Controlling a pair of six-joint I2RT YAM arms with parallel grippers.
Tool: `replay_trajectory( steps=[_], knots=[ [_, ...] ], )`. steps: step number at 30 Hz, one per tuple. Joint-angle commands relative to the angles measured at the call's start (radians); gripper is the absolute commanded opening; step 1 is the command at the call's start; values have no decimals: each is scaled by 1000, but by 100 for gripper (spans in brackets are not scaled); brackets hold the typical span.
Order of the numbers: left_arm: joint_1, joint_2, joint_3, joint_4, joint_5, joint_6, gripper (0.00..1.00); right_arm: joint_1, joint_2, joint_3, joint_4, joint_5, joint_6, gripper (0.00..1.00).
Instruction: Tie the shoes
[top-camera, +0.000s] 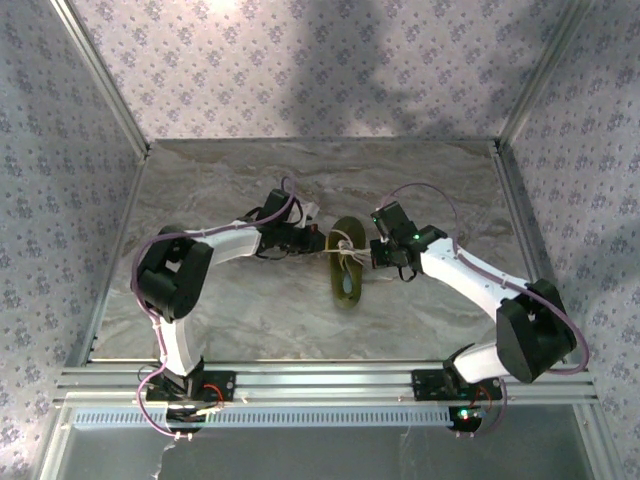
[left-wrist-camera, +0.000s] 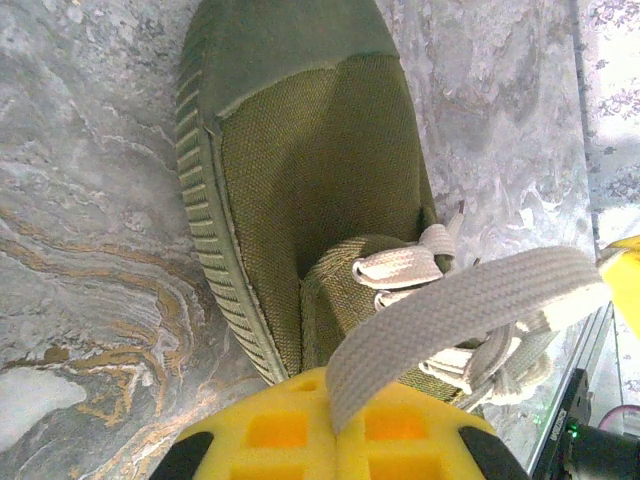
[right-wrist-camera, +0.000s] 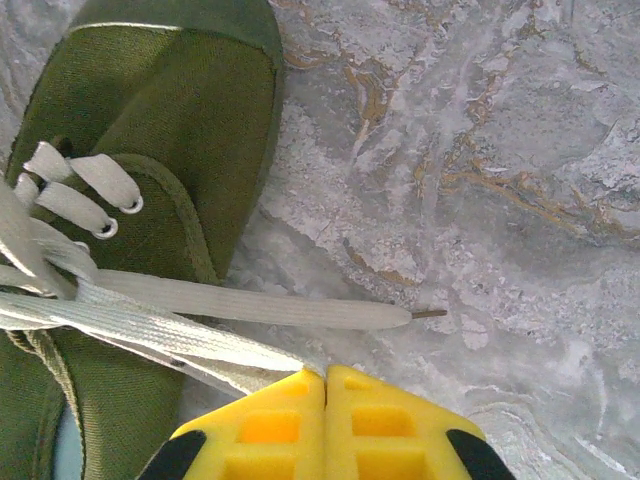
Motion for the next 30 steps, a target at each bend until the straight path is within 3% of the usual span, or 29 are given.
replay_trajectory(
  steps=[1,13,22,30],
  knots=[
    [21,-55,-18,-6,-21,22,0,-7,7,-3,-48,56,22,0],
    [-10,-50,17,-30,28,64,0,4,-32,-15,39,-34,13,0],
    [-19,-95,7,6,57,82,0,5,-166,-68,158,-132,-3,0],
    [-4,-103,12,-91,-58,116,0,-10,-156,-61,84,23,31,0]
  ],
)
